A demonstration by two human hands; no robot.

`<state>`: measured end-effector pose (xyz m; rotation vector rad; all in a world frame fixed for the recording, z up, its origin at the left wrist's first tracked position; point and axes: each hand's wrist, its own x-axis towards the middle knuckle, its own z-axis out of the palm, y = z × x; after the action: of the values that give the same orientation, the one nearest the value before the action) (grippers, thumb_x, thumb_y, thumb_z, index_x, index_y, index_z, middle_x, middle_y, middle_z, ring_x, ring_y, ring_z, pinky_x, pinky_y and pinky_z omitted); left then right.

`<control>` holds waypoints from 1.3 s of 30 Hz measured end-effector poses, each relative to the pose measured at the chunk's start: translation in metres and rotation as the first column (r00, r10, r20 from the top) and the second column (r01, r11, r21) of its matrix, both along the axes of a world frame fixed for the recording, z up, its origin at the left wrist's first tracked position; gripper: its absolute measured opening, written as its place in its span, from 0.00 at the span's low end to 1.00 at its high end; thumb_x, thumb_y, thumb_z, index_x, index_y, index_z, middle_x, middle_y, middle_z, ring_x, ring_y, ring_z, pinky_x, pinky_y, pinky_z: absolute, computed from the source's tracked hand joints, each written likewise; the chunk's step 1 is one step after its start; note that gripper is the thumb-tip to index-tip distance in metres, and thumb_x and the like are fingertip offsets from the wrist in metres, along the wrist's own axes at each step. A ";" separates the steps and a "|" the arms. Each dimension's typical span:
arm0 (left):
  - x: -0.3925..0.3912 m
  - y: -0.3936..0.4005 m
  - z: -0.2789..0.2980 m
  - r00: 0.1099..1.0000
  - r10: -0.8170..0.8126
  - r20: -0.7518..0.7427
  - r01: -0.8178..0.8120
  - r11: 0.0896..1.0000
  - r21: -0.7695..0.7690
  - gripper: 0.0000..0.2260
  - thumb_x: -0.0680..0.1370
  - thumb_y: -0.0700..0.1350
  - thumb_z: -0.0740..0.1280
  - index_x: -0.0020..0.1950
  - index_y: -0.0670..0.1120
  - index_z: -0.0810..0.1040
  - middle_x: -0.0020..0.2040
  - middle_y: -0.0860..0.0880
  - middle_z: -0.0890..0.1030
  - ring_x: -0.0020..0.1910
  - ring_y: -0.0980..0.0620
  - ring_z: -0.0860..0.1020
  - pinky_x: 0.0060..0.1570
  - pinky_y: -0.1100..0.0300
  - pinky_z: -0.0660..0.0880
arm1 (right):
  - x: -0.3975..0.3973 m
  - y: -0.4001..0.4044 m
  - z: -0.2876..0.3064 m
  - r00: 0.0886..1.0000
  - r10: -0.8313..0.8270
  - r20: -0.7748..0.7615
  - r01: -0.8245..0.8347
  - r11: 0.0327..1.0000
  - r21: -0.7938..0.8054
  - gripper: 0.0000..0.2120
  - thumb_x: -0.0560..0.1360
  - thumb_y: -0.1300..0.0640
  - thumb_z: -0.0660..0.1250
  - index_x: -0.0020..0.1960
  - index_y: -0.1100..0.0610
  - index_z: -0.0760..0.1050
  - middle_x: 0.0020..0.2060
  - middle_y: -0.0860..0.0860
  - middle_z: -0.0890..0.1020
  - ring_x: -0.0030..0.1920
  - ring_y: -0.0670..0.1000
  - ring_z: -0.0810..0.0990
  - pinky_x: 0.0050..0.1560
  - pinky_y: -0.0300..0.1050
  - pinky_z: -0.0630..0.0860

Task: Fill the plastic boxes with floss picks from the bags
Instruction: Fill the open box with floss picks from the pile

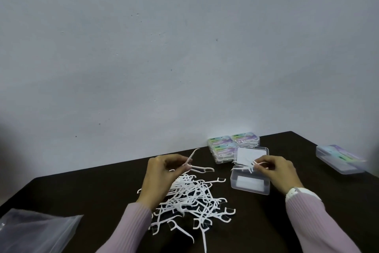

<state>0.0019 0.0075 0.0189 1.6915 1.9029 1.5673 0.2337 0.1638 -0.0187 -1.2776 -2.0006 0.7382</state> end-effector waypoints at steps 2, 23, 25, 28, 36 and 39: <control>0.008 0.013 -0.001 0.996 -0.020 0.084 0.018 1.000 0.020 0.06 0.70 0.39 0.74 0.45 0.48 0.85 0.39 0.54 0.85 0.42 0.56 0.83 0.46 0.65 0.78 | 0.001 0.002 0.000 0.999 0.014 0.037 -0.014 1.000 -0.013 0.07 0.72 0.53 0.70 0.41 0.42 0.75 0.39 0.42 0.79 0.49 0.48 0.77 0.62 0.57 0.70; 0.070 0.112 -0.042 0.953 -0.164 0.254 0.201 0.971 -0.128 0.08 0.72 0.35 0.72 0.49 0.46 0.84 0.44 0.52 0.85 0.45 0.58 0.82 0.46 0.66 0.78 | 0.016 0.012 0.004 0.990 0.061 0.125 -0.063 0.998 0.013 0.12 0.69 0.62 0.72 0.40 0.46 0.75 0.39 0.43 0.78 0.40 0.42 0.77 0.45 0.33 0.75; 0.069 0.113 -0.044 0.956 -0.162 0.244 0.197 0.972 -0.130 0.10 0.72 0.34 0.71 0.50 0.45 0.84 0.44 0.52 0.84 0.45 0.58 0.82 0.46 0.67 0.77 | 0.019 0.014 0.003 0.995 0.048 0.086 -0.049 0.999 0.012 0.09 0.70 0.65 0.71 0.41 0.52 0.78 0.39 0.47 0.78 0.37 0.42 0.76 0.35 0.28 0.72; 0.069 0.113 -0.049 0.965 -0.172 0.197 0.202 0.969 -0.142 0.13 0.72 0.32 0.70 0.52 0.46 0.82 0.45 0.53 0.83 0.44 0.62 0.81 0.47 0.69 0.76 | 0.020 0.016 0.002 0.998 0.043 0.037 -0.043 0.999 0.000 0.07 0.70 0.66 0.71 0.40 0.54 0.79 0.37 0.48 0.79 0.37 0.44 0.77 0.34 0.28 0.72; 0.073 0.113 -0.052 0.969 -0.194 0.152 0.211 0.971 -0.109 0.10 0.74 0.33 0.69 0.51 0.45 0.82 0.45 0.51 0.84 0.46 0.59 0.81 0.47 0.67 0.77 | 0.012 0.012 0.004 0.975 -0.036 -0.218 0.045 0.998 0.037 0.08 0.68 0.67 0.72 0.41 0.56 0.79 0.37 0.50 0.80 0.39 0.45 0.79 0.34 0.28 0.71; 0.074 0.112 -0.054 0.973 -0.191 0.127 0.205 0.973 -0.109 0.10 0.74 0.33 0.68 0.51 0.45 0.82 0.45 0.51 0.83 0.46 0.60 0.81 0.46 0.69 0.76 | 0.009 0.010 0.002 0.960 -0.044 -0.277 0.050 0.999 0.016 0.07 0.68 0.67 0.72 0.41 0.56 0.79 0.37 0.50 0.81 0.39 0.45 0.80 0.34 0.28 0.72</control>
<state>0.0755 0.1199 -0.0354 1.6447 1.6791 1.4127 0.2422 0.1742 -0.0163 -1.1352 -1.7427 0.8202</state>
